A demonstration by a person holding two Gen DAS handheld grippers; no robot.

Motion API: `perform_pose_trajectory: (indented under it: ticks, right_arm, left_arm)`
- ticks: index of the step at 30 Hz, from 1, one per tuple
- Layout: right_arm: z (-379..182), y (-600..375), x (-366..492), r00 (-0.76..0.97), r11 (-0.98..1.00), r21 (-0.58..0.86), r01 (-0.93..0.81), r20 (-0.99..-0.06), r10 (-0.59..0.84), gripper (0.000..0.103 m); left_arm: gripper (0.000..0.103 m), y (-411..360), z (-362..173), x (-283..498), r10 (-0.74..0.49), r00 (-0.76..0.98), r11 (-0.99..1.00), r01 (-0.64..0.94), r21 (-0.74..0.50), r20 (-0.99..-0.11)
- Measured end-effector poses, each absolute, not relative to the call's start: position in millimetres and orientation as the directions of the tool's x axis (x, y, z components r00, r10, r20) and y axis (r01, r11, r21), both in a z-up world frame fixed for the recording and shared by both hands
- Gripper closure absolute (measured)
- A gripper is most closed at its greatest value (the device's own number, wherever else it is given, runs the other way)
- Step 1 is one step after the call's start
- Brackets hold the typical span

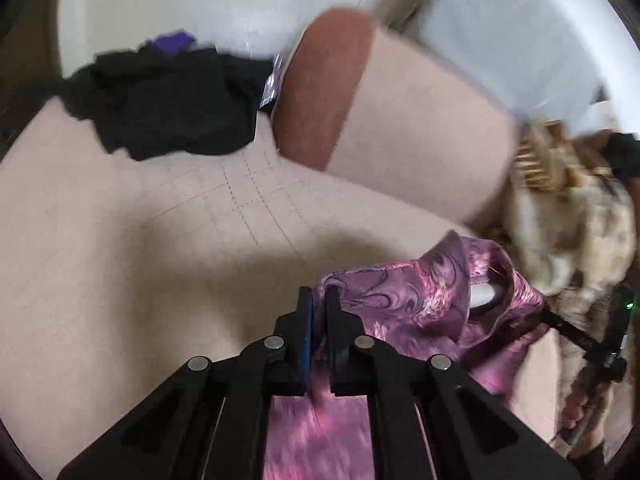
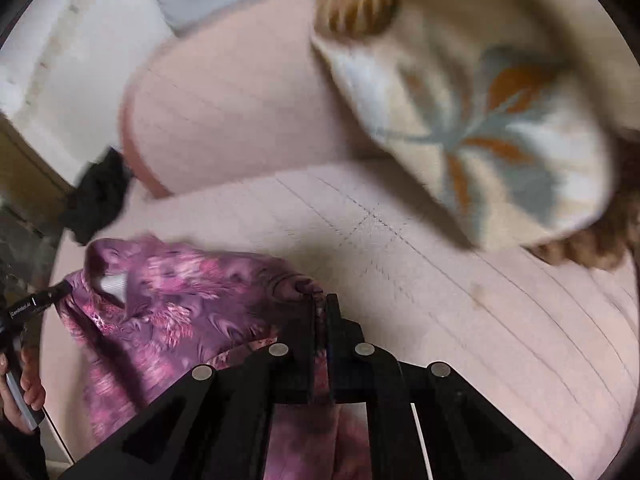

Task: Fold small clothes
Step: 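Lift the hem with both tools and fold it toward the collar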

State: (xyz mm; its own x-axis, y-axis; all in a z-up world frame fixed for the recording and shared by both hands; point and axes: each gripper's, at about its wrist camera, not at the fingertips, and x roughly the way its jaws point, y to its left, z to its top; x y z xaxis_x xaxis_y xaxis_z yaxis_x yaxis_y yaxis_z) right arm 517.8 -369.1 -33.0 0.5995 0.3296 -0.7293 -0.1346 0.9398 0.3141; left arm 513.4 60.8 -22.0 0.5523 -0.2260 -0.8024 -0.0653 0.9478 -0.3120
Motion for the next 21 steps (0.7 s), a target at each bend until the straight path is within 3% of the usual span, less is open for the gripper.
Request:
perform_pose_trajectory:
  ticks: [5,11,16,19,21]
  right_arm:
    - [-7,-400,364,0.640,0.920,0.350,-0.175,-0.670,0.376,0.098]
    - [-65,-420,237,0.609,0.936,0.348,-0.059,-0.730,0.310,0.098]
    - [-127,-415,208,0.600,0.939,0.336,0.075,-0.767,0.227,0.098]
    - [-111,-415,191,0.668,0.941,0.336,0.040,-0.710,0.225,0.099]
    - [-115,-419,184,0.649,0.936,0.347,0.062,-0.727,0.226,0.099]
  left_arm:
    - [0.098,54,21,372,-0.299,0.586,0.934,0.019,-0.356,-0.753]
    - [0.097,40,-35,237,-0.294,0.501,0.944,0.019,-0.330,-0.814]
    - [0.097,26,-98,193,-0.296,0.462,0.941,-0.006,-0.337,-0.836]
    - [0.097,39,-97,188,-0.347,0.475,0.908,-0.047,-0.417,-0.809]
    - [0.097,41,-83,185,-0.386,0.503,0.886,-0.030,-0.462,-0.773]
